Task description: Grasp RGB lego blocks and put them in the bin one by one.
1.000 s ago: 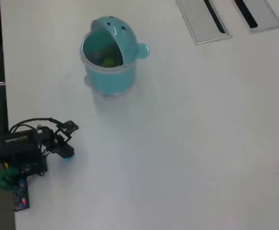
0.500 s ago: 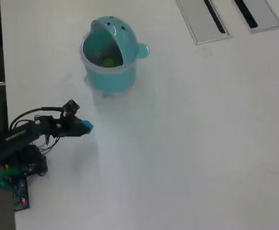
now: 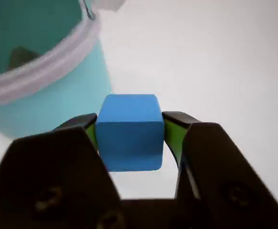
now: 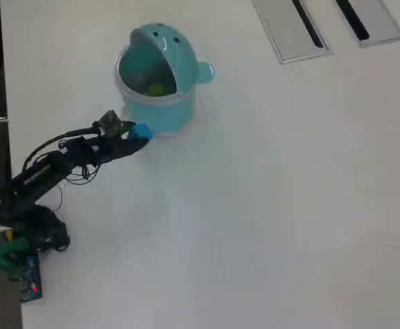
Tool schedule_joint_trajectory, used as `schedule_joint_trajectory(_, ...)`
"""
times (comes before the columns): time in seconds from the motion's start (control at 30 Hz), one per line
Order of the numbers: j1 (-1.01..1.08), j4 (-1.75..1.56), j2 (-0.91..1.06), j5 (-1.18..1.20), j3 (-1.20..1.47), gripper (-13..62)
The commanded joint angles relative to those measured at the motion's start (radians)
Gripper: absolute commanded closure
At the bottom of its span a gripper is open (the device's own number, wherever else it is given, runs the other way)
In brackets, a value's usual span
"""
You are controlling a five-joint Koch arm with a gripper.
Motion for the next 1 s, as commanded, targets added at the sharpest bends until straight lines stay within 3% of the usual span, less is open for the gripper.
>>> schedule_joint_trajectory(0.0, -0.008, -0.1, 0.009, 0.018, -0.132, 36.9)
schedule_joint_trajectory(0.2, -0.207, -0.187, -0.135, 0.063, -0.4, 37.0)
schedule_joint_trajectory(0.4, -0.304, -0.33, -0.23, 0.064, -0.419, 37.0)
schedule_joint_trajectory(0.97, -0.288, -0.704, -0.637, 0.087, -0.577, 36.7)
